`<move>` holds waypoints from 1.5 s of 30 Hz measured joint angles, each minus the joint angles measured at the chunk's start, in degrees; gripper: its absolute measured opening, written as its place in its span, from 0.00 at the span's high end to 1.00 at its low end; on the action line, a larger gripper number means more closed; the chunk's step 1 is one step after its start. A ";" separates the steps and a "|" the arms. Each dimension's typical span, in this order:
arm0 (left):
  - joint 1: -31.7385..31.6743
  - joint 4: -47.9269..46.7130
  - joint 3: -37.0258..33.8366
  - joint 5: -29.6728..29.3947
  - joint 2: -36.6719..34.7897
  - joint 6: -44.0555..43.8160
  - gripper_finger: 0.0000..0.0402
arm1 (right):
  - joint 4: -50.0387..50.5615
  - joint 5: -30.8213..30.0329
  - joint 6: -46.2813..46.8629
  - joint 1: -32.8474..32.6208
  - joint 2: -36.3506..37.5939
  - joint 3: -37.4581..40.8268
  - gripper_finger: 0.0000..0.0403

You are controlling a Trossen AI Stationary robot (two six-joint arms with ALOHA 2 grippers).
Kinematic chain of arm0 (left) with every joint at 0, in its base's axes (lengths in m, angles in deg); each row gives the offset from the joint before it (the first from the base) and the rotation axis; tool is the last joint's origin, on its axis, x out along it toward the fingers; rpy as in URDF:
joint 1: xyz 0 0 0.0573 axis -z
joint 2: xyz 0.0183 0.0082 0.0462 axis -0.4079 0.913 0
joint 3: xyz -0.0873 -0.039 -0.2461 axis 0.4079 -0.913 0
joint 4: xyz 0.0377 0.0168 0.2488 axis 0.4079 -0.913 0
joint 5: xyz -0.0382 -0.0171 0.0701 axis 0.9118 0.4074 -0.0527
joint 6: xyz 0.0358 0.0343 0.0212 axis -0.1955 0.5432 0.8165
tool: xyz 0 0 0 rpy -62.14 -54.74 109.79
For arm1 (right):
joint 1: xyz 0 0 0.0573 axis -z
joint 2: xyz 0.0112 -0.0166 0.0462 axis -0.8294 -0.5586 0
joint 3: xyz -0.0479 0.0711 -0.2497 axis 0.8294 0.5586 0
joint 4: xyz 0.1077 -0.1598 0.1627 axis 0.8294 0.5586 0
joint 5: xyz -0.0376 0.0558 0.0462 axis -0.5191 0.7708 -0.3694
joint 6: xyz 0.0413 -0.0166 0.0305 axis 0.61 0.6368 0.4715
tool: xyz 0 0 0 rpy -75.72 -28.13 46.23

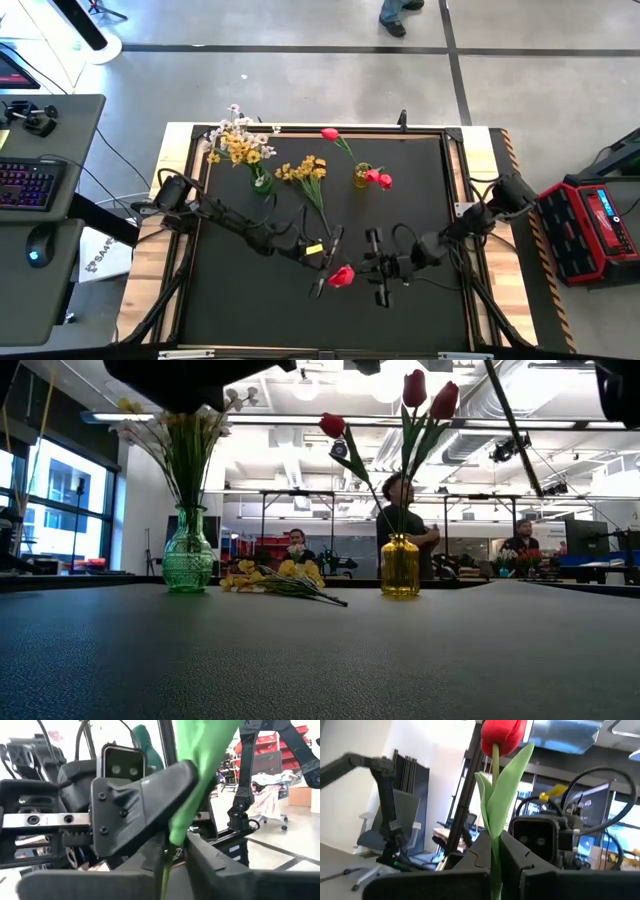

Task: Sort flowers into vase by color
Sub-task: Put the pink flower into the yellow vase

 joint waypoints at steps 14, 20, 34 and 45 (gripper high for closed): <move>4.71 -25.10 0.04 -18.58 -5.66 2.40 1.00 | 12.63 -8.15 4.67 -1.36 -0.07 0.11 0.96; 5.96 -34.83 0.02 -30.21 -9.49 2.86 1.00 | 16.38 -14.95 7.54 -1.63 0.30 -0.01 0.79; 5.90 -39.75 0.02 -34.98 -9.86 0.27 1.00 | 56.98 -31.12 12.45 -2.98 2.95 -16.42 0.68; 6.23 -45.61 0.00 -38.84 -9.84 1.63 0.91 | 80.57 -44.25 25.65 -5.08 5.87 -23.15 0.99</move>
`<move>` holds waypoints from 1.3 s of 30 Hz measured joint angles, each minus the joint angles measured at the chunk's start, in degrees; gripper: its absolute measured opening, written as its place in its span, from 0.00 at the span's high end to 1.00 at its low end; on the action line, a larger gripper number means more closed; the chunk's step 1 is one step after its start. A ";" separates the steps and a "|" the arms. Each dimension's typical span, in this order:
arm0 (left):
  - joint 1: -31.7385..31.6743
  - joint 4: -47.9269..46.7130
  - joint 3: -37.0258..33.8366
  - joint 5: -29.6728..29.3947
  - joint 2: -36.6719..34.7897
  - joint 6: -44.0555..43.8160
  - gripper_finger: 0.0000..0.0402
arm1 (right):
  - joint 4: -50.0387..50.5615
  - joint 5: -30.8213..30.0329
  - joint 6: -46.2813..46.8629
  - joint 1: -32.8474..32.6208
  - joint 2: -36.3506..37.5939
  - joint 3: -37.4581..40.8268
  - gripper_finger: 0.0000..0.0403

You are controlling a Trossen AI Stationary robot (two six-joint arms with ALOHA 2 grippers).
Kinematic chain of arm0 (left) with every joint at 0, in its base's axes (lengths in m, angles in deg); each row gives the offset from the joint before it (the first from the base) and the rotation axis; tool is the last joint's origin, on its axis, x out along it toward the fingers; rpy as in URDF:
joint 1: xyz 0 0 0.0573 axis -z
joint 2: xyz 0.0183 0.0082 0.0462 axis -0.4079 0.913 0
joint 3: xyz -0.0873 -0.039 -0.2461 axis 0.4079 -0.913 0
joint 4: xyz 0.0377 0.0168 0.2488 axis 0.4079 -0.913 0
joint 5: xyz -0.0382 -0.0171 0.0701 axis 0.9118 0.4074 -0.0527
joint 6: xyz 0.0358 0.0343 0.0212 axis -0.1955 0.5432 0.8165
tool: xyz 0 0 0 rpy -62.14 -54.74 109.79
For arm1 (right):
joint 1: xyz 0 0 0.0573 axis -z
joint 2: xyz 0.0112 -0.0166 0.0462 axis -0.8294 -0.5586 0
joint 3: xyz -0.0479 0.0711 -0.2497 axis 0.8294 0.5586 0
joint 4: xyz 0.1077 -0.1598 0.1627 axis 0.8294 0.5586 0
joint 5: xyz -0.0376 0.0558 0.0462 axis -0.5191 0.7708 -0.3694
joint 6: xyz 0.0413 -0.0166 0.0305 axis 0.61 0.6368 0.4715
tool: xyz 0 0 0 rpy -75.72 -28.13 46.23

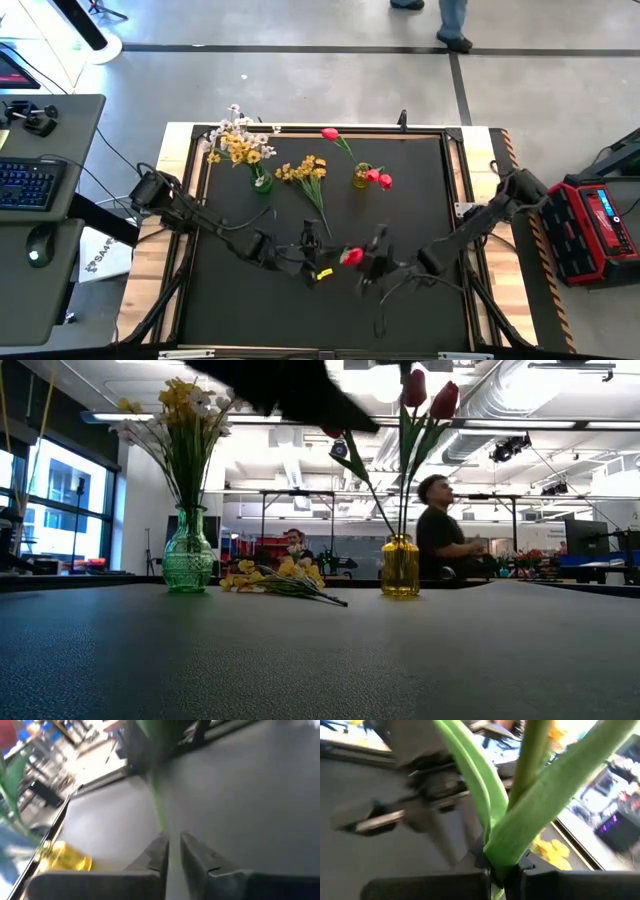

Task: Sort flowers into vase by color
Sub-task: Put the pink flower into the yellow vase

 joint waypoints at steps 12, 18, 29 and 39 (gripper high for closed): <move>-1.99 -19.13 0.00 -10.53 0.03 -16.12 0.57 | 27.83 -14.99 17.77 0.55 17.58 -0.11 1.00; -2.01 -19.96 0.00 -13.09 0.03 -17.83 0.55 | 18.68 -8.74 5.30 5.85 24.29 -0.11 1.00; -1.23 -19.86 0.00 -13.44 0.03 -17.87 0.55 | -0.69 15.10 -16.96 27.41 35.01 -0.11 1.00; -1.24 -18.95 0.00 -13.44 0.03 -17.81 0.55 | 14.60 41.69 -1.96 54.13 33.72 1.94 1.00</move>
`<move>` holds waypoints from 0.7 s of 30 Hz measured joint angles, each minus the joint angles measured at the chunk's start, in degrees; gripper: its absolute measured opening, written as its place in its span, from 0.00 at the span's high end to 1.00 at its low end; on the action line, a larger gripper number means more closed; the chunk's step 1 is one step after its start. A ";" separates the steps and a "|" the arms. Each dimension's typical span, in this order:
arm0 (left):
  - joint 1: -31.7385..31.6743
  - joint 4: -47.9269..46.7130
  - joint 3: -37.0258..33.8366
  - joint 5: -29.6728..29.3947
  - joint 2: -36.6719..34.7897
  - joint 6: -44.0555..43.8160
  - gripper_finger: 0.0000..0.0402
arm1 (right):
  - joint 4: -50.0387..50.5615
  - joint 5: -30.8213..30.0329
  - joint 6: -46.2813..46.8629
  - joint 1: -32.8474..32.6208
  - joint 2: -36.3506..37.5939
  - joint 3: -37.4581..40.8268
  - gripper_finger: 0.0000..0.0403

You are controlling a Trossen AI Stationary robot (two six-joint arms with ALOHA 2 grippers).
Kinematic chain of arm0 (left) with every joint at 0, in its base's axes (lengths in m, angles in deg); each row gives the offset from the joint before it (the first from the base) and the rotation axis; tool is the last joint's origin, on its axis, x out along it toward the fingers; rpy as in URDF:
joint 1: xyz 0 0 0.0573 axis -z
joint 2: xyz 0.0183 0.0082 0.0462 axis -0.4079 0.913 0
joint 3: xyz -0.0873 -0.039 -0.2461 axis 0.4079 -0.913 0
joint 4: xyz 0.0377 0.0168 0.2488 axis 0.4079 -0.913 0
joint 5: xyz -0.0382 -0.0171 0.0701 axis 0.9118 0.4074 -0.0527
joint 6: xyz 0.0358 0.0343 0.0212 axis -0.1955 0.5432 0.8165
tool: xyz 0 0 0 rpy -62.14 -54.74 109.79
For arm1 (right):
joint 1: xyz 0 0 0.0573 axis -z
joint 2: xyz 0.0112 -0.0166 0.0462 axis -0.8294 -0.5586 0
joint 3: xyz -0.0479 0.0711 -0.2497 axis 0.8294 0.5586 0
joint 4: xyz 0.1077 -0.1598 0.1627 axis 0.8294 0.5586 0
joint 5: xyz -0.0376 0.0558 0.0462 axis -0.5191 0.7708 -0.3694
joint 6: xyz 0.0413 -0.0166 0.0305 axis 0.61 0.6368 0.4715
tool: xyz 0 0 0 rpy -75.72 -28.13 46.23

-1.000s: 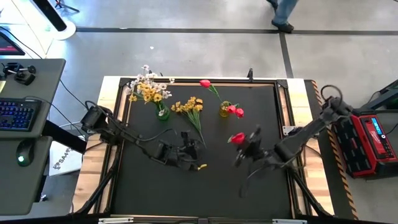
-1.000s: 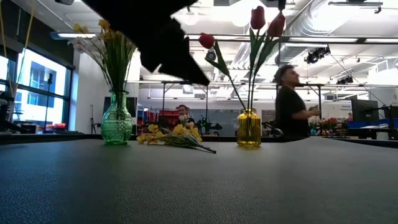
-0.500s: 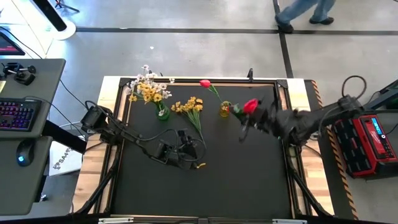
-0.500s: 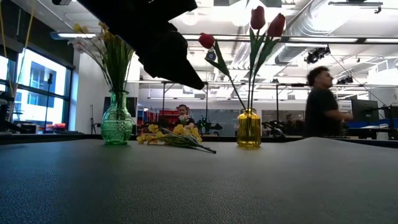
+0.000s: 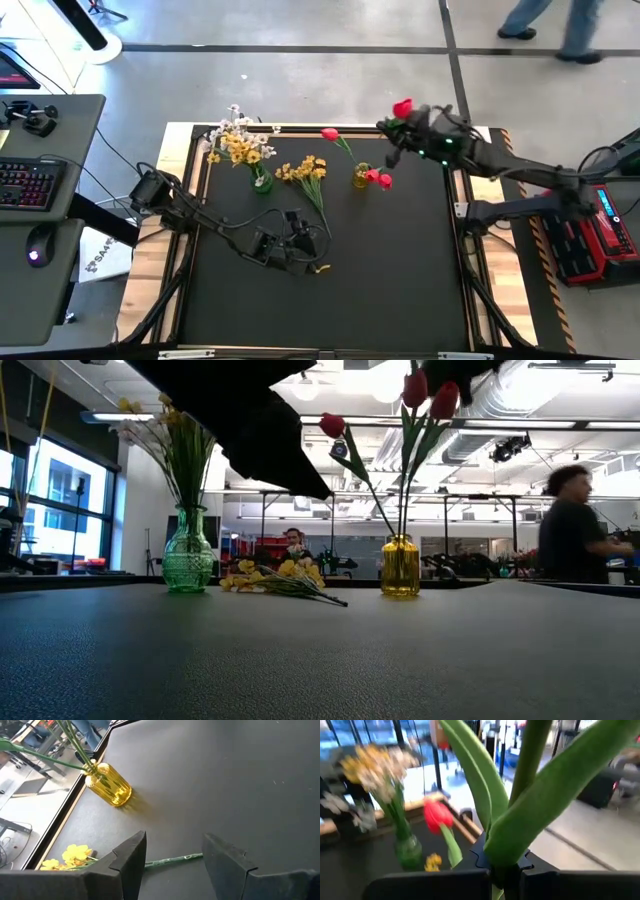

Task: Sort flowers into vase by color
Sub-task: Put the pink flower into the yellow vase

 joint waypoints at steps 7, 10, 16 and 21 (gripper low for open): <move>0.00 -0.03 0.00 0.00 0.00 0.10 0.55 | -1.66 2.11 -0.95 3.36 -4.61 1.49 1.00; 0.00 -0.02 0.00 0.00 0.00 0.08 0.55 | -3.02 2.26 -1.38 3.40 -6.06 1.50 1.00; 0.04 -0.04 0.00 0.00 0.00 -0.07 0.55 | -2.86 2.25 -1.55 3.40 -8.67 1.51 1.00; 0.04 -0.07 0.00 0.02 0.00 -0.04 0.55 | -3.32 2.26 -1.55 3.40 -8.43 1.58 1.00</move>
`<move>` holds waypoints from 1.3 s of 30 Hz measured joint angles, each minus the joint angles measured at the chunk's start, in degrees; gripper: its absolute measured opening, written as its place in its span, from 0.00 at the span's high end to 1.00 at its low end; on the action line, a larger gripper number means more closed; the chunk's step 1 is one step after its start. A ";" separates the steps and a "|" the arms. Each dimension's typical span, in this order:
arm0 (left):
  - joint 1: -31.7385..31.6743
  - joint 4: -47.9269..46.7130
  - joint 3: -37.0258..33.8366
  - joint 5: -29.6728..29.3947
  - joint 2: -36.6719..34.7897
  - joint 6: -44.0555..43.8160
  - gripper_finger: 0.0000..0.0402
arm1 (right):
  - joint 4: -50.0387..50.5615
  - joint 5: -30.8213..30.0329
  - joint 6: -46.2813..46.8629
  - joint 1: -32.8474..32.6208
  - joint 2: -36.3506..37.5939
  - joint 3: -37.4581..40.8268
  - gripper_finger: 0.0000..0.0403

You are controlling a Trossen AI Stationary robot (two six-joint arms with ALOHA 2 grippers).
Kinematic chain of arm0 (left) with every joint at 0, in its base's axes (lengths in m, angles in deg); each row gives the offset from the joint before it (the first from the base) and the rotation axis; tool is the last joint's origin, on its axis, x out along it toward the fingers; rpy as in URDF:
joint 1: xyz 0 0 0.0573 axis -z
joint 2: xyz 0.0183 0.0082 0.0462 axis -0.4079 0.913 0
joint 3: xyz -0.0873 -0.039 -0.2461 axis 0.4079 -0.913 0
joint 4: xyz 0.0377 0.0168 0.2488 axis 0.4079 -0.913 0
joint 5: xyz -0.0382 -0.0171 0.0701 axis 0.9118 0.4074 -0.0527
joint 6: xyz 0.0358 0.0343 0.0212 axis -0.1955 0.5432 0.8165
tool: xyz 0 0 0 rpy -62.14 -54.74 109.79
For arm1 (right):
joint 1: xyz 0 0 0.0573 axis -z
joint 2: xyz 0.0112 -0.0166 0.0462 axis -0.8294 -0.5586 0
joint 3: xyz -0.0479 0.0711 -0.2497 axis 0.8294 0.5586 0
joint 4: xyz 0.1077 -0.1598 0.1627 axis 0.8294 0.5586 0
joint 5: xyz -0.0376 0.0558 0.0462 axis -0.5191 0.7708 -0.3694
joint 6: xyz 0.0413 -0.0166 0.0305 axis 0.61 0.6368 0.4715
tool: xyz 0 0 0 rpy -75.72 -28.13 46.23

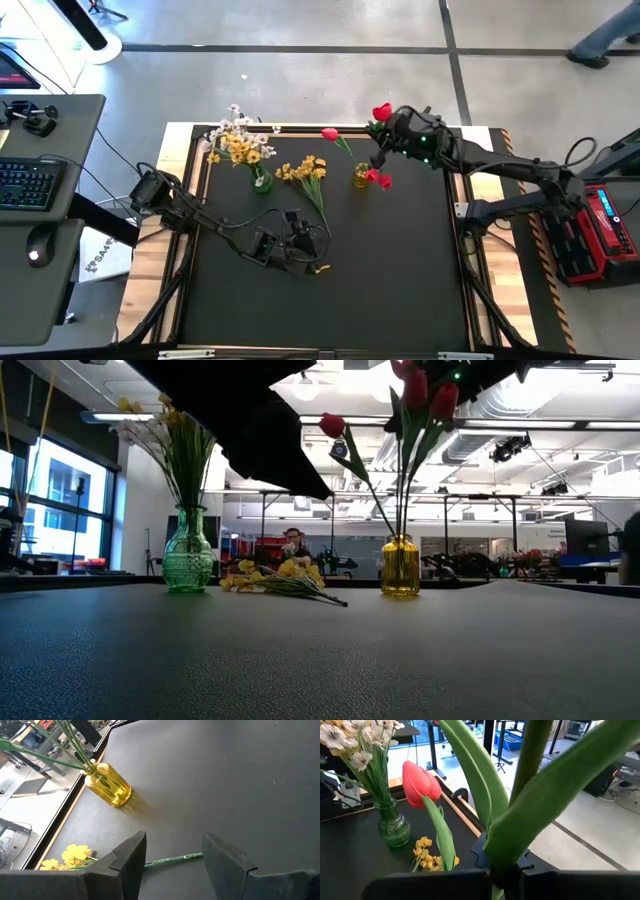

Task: Sort flowers into vase by color
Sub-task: Put the pink flower into the yellow vase

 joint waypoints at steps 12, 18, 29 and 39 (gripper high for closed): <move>-0.02 0.42 0.00 0.00 0.00 0.00 0.55 | 1.45 3.17 1.34 -0.02 6.06 -0.02 1.00; -0.04 0.44 0.00 0.00 0.00 -0.02 0.55 | 4.30 3.41 1.53 -0.04 3.22 -0.04 1.00; -0.02 0.44 0.00 0.31 0.00 -0.02 0.55 | 5.67 3.39 1.48 -0.04 -1.37 -0.04 0.97; -0.02 0.41 0.00 0.33 0.00 -1.37 0.55 | 7.62 2.29 0.34 -0.04 -0.71 -0.36 0.61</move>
